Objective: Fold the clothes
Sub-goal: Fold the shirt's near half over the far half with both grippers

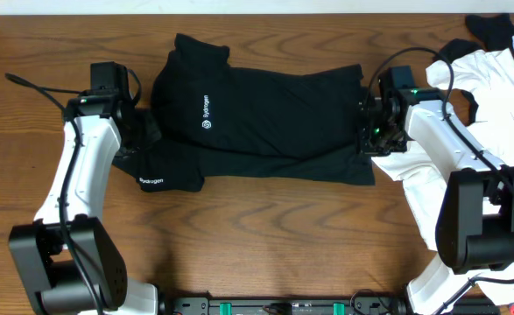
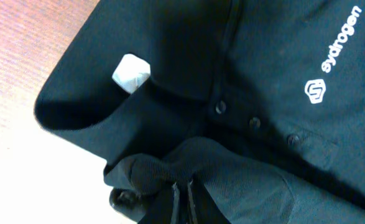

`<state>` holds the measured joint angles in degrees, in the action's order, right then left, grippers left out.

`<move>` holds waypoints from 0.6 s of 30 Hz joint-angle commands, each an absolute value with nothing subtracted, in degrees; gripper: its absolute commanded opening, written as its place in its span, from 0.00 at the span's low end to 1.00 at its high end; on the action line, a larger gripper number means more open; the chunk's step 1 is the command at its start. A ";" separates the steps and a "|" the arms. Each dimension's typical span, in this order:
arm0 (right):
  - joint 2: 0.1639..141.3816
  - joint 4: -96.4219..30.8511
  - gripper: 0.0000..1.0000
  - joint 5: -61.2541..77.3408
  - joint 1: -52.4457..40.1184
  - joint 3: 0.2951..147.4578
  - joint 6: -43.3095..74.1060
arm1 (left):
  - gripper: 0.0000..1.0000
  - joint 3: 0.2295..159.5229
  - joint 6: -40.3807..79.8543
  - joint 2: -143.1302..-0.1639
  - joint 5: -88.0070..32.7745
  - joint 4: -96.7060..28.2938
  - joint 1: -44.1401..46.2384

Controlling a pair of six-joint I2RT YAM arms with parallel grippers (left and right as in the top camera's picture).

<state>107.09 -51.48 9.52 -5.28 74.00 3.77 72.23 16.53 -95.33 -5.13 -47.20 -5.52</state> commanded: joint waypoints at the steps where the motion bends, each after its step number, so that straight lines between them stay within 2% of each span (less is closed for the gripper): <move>1: 105.03 -51.42 0.01 12.27 -4.12 76.73 2.07 | 0.06 72.10 16.84 -95.81 -3.79 -45.23 -5.69; 18: 104.31 -49.89 0.01 12.47 3.36 76.95 6.09 | 0.06 72.10 16.84 -95.98 -3.77 -40.88 -5.69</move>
